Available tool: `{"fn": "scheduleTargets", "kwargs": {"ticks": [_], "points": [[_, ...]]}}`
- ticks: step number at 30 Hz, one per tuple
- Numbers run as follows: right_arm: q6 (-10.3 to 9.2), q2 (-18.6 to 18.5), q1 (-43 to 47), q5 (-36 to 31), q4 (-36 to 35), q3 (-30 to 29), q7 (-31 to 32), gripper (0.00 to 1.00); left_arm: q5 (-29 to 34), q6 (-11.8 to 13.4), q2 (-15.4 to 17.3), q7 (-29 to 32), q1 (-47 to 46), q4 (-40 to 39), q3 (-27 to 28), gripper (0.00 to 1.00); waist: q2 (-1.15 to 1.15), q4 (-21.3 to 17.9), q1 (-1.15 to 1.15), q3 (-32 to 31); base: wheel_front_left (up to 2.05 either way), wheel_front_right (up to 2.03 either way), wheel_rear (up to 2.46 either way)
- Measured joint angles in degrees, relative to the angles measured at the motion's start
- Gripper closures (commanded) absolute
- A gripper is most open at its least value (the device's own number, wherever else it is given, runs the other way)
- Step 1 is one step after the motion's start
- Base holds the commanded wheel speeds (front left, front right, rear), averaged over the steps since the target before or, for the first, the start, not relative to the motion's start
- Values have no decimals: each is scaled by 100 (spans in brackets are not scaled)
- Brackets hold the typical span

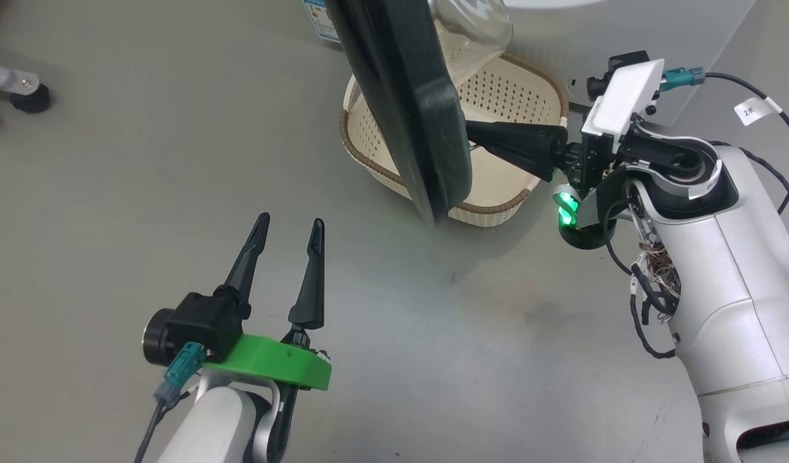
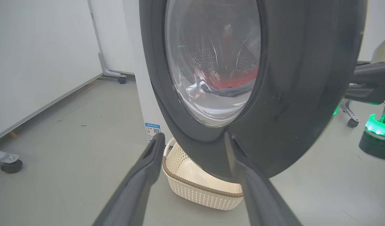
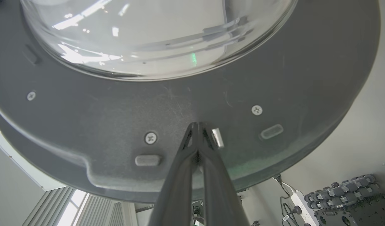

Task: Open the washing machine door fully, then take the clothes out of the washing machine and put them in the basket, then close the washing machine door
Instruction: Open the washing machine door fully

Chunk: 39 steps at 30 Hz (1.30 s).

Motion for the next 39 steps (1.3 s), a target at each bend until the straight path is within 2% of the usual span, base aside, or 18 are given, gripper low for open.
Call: {"fn": "scheduleTargets", "kwargs": {"ticks": [18, 39], "points": [[0, -7, 105, 419, -287, 873, -208, 100, 0, 0, 0, 0, 33, 4, -13, 0, 0, 52, 0, -47, 0, 0, 0], [-5, -7, 121, 726, -523, 1471, -564, 100, 0, 0, 1, 0, 74, 22, 65, 0, 0, 28, 0, -111, 0, 0, 0]]}}
